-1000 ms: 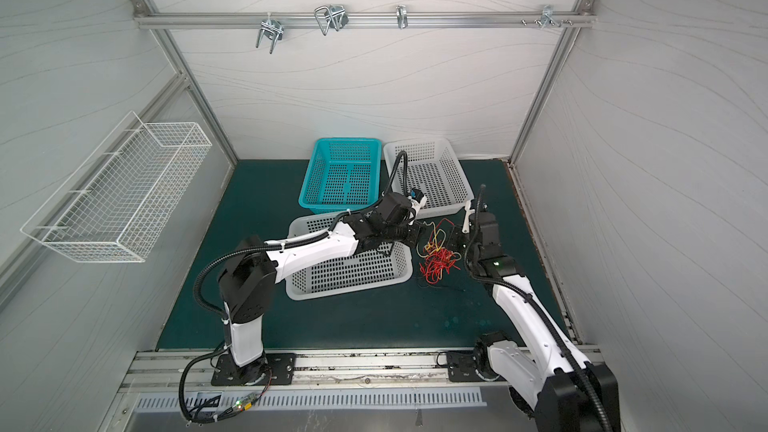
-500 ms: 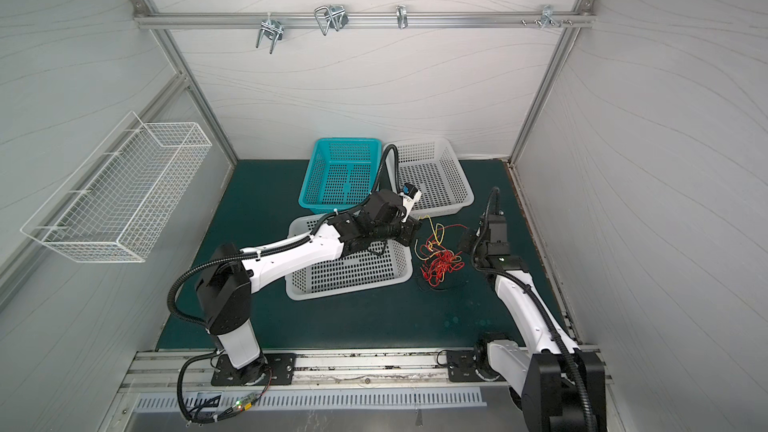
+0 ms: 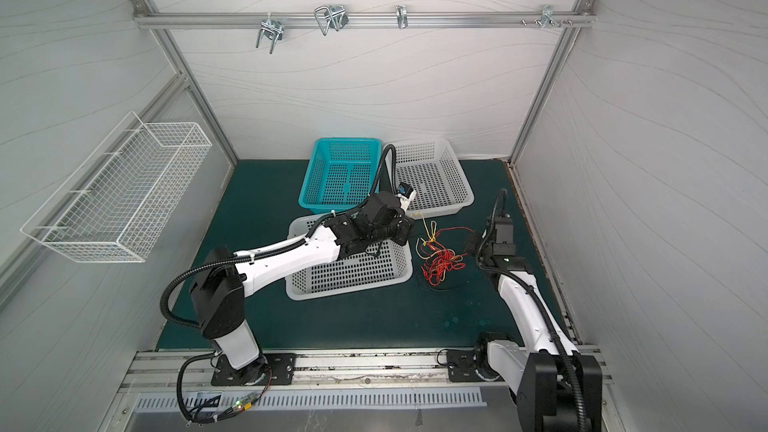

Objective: Untangle the cables

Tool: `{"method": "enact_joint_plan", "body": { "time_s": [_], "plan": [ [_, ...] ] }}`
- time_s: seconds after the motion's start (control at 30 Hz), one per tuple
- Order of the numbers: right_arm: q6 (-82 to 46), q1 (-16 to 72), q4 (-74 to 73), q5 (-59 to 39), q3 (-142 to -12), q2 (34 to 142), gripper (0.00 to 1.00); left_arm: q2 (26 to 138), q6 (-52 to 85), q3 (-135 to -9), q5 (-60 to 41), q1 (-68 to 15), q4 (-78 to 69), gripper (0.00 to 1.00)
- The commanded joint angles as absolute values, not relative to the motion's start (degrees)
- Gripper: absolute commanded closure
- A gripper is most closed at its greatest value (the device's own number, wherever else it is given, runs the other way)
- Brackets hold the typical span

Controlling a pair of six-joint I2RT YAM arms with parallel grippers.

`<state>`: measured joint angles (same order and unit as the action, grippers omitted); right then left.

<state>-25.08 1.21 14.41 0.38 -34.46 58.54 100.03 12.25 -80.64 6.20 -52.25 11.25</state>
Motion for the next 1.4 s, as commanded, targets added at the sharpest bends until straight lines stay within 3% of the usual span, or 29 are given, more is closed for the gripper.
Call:
{"method": "enact_joint_plan", "body": {
  "time_s": [0.0, 0.1, 0.27, 0.37, 0.73, 1.13, 1.37],
  "plan": [
    [-22.9, 1.1, 12.5, -7.2, -34.3, 57.1, 0.97, 101.2, 12.2, -82.7, 7.6, -52.2, 10.3, 1.0],
    [-22.1, 1.6, 11.1, -9.3, -34.1, 55.4, 0.89, 102.3, 12.7, -82.9, 6.6, -52.2, 9.7, 1.0],
    [-16.6, 2.6, 10.1, -17.3, -35.3, 52.6, 0.64, 103.2, 12.7, -83.0, 6.2, -52.2, 9.6, 1.0],
    [-15.5, 3.9, 10.0, -20.0, -36.2, 52.2, 0.6, 103.7, 12.7, -83.4, 6.2, -52.2, 9.7, 1.0],
    [-16.9, 11.2, 3.1, -28.6, -35.9, 57.8, 0.6, 104.0, 12.5, -83.9, 6.1, -52.2, 9.7, 1.0],
    [-22.9, 13.2, -7.4, -30.2, -34.7, 67.0, 0.6, 103.2, 11.9, -83.7, 5.7, -52.2, 9.6, 1.0],
    [-24.0, 14.0, -8.5, -28.0, -35.7, 71.5, 0.75, 102.3, 11.8, -83.1, 5.8, -52.2, 9.0, 1.0]
  ]
}}
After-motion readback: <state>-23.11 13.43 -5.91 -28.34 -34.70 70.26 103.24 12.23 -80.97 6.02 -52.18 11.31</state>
